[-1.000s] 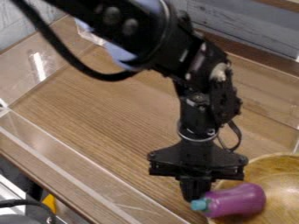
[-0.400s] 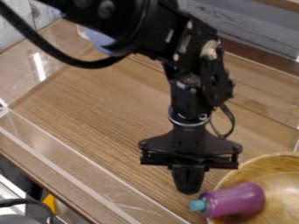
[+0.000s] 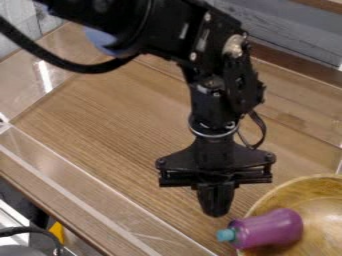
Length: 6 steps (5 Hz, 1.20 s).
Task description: Remove the purple eggplant from inside the brown bowl and put it on the table
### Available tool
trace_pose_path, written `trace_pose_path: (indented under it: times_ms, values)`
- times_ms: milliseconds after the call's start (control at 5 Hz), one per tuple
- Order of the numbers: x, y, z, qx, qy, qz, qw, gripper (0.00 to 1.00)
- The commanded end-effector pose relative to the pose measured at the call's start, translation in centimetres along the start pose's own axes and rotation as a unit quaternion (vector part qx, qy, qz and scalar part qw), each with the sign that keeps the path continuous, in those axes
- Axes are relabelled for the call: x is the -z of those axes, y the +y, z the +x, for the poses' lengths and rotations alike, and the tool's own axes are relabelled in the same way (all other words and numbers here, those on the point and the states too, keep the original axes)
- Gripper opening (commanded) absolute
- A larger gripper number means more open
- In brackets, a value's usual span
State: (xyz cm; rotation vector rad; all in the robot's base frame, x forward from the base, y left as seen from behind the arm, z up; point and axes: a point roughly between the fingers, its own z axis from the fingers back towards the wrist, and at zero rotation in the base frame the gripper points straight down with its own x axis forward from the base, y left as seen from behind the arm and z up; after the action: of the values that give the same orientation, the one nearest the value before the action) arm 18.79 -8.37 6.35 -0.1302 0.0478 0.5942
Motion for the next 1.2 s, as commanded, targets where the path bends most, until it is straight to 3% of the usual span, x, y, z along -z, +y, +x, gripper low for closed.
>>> trace_pose_path:
  times_ms: [0, 600, 1000]
  values:
    - [-0.1, -1.4, 0.3, 0.002, -0.017, -0.017, 0.9997, 0.00]
    - [-2.3, 1.1, 3.3, 0.042, -0.020, -0.025, 0.9986, 0.00]
    - [-4.9, -0.1, 2.6, 0.044, -0.029, -0.028, 0.9982, 0.00]
